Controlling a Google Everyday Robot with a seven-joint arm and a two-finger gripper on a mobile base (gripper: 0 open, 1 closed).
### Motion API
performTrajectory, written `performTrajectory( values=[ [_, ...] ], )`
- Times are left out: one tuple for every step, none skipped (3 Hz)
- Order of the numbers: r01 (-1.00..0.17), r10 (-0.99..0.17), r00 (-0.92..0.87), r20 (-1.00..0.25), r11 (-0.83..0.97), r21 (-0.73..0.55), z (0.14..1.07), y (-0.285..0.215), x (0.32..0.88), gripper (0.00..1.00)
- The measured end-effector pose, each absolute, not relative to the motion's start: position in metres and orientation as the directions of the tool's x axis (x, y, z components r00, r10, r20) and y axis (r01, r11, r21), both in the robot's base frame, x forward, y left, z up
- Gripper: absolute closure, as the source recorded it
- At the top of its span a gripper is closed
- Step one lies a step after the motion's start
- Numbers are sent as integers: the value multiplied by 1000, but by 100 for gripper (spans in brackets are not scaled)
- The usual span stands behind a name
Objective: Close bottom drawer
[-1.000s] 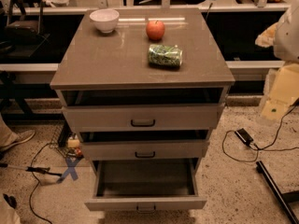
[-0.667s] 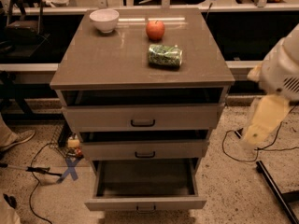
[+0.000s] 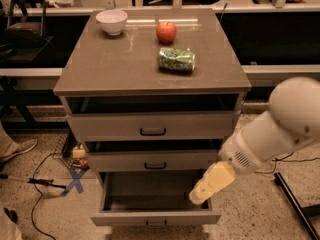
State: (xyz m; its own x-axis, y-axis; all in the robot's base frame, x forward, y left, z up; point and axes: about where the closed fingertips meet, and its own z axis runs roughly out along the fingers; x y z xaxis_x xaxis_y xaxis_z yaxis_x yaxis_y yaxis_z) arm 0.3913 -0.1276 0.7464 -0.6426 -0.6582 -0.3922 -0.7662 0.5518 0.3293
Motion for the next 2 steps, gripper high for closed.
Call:
performTrajectory(
  values=[
    [-740, -629, -672, -390, 565, 365, 713, -115, 383, 0],
    [-742, -631, -670, -391, 567, 358, 715, -116, 384, 0]
  ],
)
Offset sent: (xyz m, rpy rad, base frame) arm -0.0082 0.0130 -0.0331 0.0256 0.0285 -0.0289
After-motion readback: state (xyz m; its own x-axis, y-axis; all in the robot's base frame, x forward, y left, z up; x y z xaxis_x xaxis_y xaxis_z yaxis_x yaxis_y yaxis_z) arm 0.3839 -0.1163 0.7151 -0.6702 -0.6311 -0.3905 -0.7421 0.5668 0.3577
